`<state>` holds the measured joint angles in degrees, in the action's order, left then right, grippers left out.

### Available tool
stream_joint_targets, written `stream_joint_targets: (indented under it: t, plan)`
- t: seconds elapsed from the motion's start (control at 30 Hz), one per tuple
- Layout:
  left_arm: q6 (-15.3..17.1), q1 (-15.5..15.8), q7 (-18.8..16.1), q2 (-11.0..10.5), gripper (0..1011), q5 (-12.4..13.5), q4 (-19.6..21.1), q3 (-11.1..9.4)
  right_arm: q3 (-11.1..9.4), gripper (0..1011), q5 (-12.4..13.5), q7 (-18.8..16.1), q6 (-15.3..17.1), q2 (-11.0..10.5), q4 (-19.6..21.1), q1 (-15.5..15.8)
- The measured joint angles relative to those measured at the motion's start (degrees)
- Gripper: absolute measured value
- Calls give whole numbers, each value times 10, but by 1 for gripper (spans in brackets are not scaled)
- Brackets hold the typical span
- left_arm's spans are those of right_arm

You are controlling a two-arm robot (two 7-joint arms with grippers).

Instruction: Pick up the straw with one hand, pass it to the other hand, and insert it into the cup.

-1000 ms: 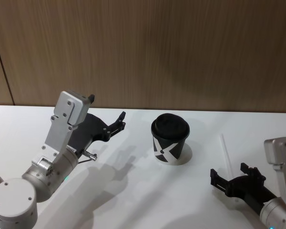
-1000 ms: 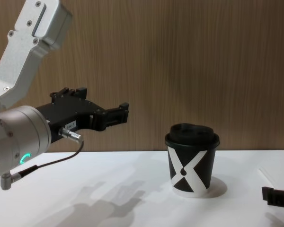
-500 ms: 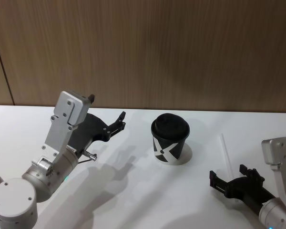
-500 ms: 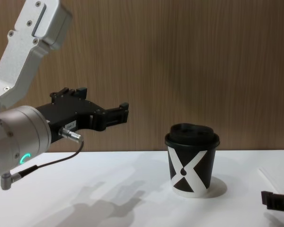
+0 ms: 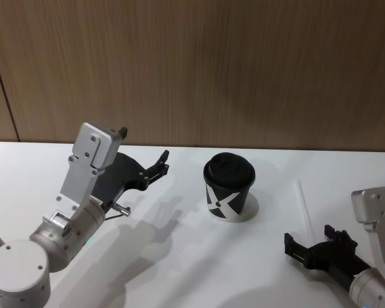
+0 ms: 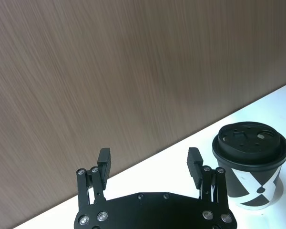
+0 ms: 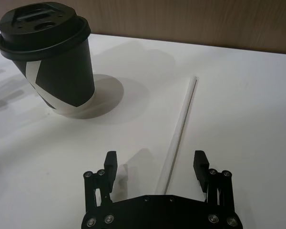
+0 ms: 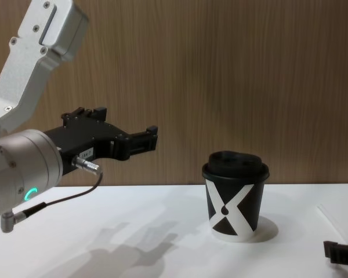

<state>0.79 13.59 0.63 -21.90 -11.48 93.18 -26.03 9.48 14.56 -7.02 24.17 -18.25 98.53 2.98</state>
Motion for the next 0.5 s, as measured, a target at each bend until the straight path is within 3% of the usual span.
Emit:
stream_joint_targets:
  t: [0.5]
  plan:
    - [0, 0, 0, 0, 1003, 0, 0, 0, -10, 1001, 1, -4, 6, 9, -8, -1]
